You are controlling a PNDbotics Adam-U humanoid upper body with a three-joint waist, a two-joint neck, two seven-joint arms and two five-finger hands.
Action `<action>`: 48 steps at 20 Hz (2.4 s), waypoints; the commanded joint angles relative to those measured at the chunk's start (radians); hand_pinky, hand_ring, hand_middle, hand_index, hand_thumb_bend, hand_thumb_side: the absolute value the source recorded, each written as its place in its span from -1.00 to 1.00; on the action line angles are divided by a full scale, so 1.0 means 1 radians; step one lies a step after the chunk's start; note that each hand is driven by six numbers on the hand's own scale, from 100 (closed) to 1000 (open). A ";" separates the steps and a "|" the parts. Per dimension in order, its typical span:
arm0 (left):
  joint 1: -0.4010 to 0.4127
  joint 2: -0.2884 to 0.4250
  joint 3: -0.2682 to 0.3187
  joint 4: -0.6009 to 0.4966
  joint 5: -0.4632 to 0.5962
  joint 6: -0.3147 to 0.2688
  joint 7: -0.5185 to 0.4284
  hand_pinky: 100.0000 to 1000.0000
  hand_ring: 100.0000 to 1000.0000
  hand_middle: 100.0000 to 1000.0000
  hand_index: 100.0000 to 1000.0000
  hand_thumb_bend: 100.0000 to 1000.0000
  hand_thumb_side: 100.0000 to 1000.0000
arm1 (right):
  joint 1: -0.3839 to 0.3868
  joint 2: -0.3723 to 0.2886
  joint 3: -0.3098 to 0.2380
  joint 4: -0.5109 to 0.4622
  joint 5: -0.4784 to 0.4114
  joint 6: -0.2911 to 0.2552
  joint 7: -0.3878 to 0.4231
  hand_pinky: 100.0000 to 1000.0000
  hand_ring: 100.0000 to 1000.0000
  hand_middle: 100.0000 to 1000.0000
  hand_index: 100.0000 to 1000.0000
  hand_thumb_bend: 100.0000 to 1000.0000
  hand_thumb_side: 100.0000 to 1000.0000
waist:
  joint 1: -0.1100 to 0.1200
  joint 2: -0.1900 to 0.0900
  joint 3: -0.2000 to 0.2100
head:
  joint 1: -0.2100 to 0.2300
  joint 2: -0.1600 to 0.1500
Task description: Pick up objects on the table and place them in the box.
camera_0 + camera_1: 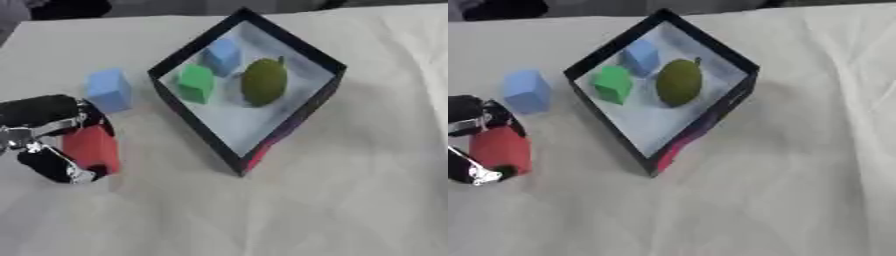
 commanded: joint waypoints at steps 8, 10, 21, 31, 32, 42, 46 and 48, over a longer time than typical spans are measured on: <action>-0.128 0.027 0.128 -0.015 0.298 -0.061 -0.005 0.15 0.05 -0.25 0.20 -1.00 -0.77 | -0.017 -0.028 -0.009 -0.006 -0.015 -0.002 0.004 0.81 0.41 0.32 0.62 -1.00 -0.10 | 0.016 -0.043 -0.016 | -0.009 -0.001; -0.138 0.024 0.128 -0.001 0.305 -0.073 -0.013 0.15 0.05 -0.25 0.20 -1.00 -0.77 | -0.017 -0.028 -0.009 -0.006 -0.016 -0.002 0.004 0.81 0.41 0.32 0.62 -1.00 -0.10 | 0.017 -0.044 -0.017 | -0.010 -0.002; -0.369 -0.141 0.078 0.101 0.296 -0.221 -0.079 0.12 0.04 -0.25 0.20 -1.00 -0.85 | -0.096 -0.022 0.026 -0.012 -0.050 0.001 0.037 0.81 0.41 0.31 0.62 -1.00 -0.07 | 0.034 -0.046 -0.107 | 0.036 -0.030; -0.553 -0.322 0.051 0.365 0.151 -0.383 -0.092 0.16 0.06 -0.19 0.20 -1.00 -0.92 | -0.158 -0.001 0.045 -0.022 -0.072 0.008 0.055 0.82 0.43 0.33 0.62 -1.00 -0.05 | 0.035 -0.030 -0.165 | 0.059 -0.045; -0.560 -0.335 0.054 0.389 0.137 -0.398 -0.087 0.16 0.06 -0.19 0.20 -1.00 -0.92 | -0.166 0.003 0.047 -0.023 -0.074 0.008 0.056 0.82 0.44 0.34 0.62 -1.00 -0.05 | 0.035 -0.028 -0.173 | 0.062 -0.047; -0.601 -0.447 0.073 0.586 -0.025 -0.561 -0.077 0.24 0.14 -0.12 0.22 -0.82 -0.93 | -0.227 0.043 0.069 -0.027 -0.082 0.013 0.062 0.82 0.45 0.34 0.62 -1.00 -0.05 | 0.026 -0.005 -0.239 | 0.105 -0.054; -0.594 -0.473 0.084 0.652 -0.093 -0.608 -0.072 0.32 0.23 -0.05 0.27 -0.84 -0.88 | -0.226 0.045 0.068 -0.025 -0.082 0.013 0.061 0.82 0.44 0.33 0.62 -1.00 -0.05 | 0.026 0.000 -0.243 | 0.110 -0.056; -0.588 -0.482 0.086 0.670 -0.125 -0.620 -0.061 0.48 0.43 0.16 0.46 -0.76 -0.86 | -0.224 0.046 0.067 -0.024 -0.081 0.013 0.062 0.82 0.44 0.33 0.62 -1.00 -0.05 | 0.028 0.001 -0.243 | 0.110 -0.056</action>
